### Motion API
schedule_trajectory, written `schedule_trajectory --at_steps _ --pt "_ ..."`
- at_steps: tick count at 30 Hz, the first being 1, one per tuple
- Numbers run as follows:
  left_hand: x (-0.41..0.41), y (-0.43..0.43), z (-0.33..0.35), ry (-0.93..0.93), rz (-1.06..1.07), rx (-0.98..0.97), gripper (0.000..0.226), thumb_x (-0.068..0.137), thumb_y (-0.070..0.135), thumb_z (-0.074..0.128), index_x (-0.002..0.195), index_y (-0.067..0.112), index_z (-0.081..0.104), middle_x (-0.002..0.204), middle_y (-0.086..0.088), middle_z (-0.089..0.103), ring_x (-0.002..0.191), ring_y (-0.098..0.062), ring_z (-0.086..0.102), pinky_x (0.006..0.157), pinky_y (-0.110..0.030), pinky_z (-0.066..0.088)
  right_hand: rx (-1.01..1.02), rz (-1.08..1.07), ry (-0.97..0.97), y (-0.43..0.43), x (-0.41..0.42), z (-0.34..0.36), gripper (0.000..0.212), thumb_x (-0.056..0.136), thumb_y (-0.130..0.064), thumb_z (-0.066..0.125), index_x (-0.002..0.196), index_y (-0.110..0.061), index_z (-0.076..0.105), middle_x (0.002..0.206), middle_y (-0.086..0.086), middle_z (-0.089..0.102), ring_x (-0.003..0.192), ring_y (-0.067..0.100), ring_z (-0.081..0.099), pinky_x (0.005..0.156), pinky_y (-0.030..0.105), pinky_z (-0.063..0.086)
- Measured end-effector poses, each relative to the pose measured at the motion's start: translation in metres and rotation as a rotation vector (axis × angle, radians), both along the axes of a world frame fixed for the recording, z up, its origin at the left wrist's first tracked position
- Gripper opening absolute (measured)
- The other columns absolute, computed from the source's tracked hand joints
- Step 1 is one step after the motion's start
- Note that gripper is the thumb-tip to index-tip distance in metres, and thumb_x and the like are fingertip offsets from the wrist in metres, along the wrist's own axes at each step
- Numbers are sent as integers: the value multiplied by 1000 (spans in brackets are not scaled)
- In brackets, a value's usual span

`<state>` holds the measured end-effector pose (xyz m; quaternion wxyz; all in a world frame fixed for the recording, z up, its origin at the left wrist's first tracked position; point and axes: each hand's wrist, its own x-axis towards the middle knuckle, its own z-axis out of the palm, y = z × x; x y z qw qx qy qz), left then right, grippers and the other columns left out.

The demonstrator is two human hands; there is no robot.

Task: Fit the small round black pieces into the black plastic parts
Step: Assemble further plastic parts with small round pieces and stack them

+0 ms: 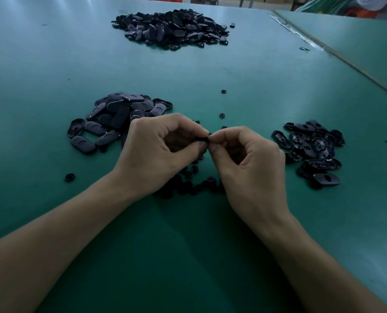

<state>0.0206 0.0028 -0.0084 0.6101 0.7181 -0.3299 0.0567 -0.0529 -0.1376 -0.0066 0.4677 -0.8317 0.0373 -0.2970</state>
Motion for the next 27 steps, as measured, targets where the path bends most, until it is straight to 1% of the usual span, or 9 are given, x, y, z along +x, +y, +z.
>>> schedule_trajectory --at_steps 5,8,10,15,18,21,23,25,27 --pt "-1 0 1 26 -11 -24 23 77 2 79 89 20 73 88 10 77 75 -6 74 72 -20 58 -27 -24 -32 1 0 1 15 88 -7 71 89 -21 72 78 -12 71 71 5 67 66 15 52" --pt "0 0 2 44 -21 -26 27 78 -5 79 88 19 73 89 11 76 75 -5 73 72 -19 58 -32 -4 -22 0 0 0 15 88 -6 70 91 -20 73 81 -11 72 75 3 68 71 14 51" --pt "0 0 2 50 -21 -25 28 78 -6 79 88 19 72 88 9 77 74 -5 73 72 -20 58 -27 3 -15 0 0 0 16 88 -4 70 93 -20 74 83 -11 72 77 3 68 73 14 51" --pt "0 0 2 70 -22 -21 19 77 4 77 89 17 71 87 -1 77 76 -17 74 74 -27 61 -32 -1 -14 3 0 0 17 90 -5 69 97 -18 76 86 -9 73 80 2 68 76 17 53" --pt "1 1 3 65 -36 -13 22 79 0 78 91 16 68 88 -7 75 77 -18 74 74 -27 60 -56 -10 -28 4 -1 0 18 91 -5 67 101 -16 77 89 -9 74 83 1 68 79 15 52" --pt "2 0 3 51 -30 -10 23 81 -4 77 92 13 67 88 -11 74 78 -25 73 74 -29 61 -78 -14 -46 4 -1 0 19 90 -5 68 102 -16 78 89 -11 71 85 1 67 78 11 49" --pt "2 0 3 59 -27 -23 23 81 -2 77 93 14 67 88 -9 74 80 -24 73 76 -29 60 -79 5 -46 5 -1 0 19 90 -6 69 104 -15 78 93 -8 71 88 2 66 78 12 49" --pt "2 0 4 83 -20 -32 25 80 4 78 95 19 66 88 -2 74 80 -17 73 76 -26 59 -64 31 -32 5 -1 -1 20 90 -7 69 107 -16 77 95 -7 70 89 2 65 77 12 48" --pt "4 1 4 105 -19 -37 29 80 3 79 97 21 64 83 4 75 76 -13 71 74 -26 59 -56 47 -16 5 -1 -2 22 91 -8 69 108 -18 77 94 -8 67 88 3 63 73 10 45"
